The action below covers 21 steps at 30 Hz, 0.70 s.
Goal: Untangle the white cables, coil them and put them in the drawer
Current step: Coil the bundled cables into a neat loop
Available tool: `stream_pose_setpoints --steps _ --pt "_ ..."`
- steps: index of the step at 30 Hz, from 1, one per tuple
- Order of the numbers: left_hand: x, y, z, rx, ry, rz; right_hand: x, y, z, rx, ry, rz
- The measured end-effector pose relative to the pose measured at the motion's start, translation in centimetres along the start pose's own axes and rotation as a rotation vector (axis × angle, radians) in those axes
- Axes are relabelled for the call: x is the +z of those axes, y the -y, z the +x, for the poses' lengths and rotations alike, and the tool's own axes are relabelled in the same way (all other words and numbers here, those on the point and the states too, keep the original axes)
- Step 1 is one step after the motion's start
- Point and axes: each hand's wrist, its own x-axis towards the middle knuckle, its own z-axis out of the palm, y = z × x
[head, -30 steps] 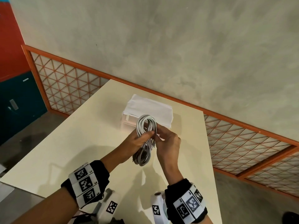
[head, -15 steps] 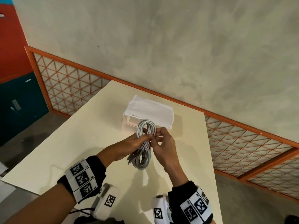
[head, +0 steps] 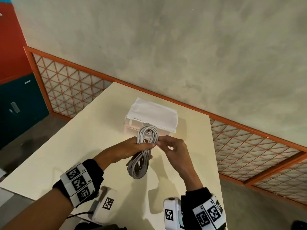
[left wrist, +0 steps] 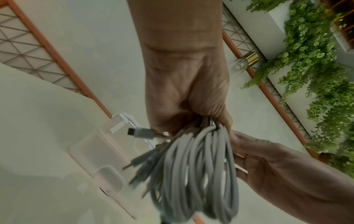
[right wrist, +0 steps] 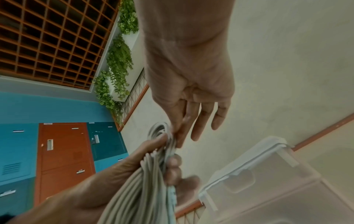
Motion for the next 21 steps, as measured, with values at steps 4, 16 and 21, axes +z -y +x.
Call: stream_pose_setpoints --steps 4,16,21 --pt "0.6 0.0 0.7 0.101 -0.129 -0.239 0.4 0.2 -0.1 0.109 -0.027 0.245" --pt "0.8 -1.9 1.2 0.231 -0.043 -0.171 1.2 0.2 0.6 0.241 0.444 0.316" --pt "0.7 -1.9 1.3 0.21 0.011 -0.081 1.3 0.1 0.4 0.228 0.431 0.25"
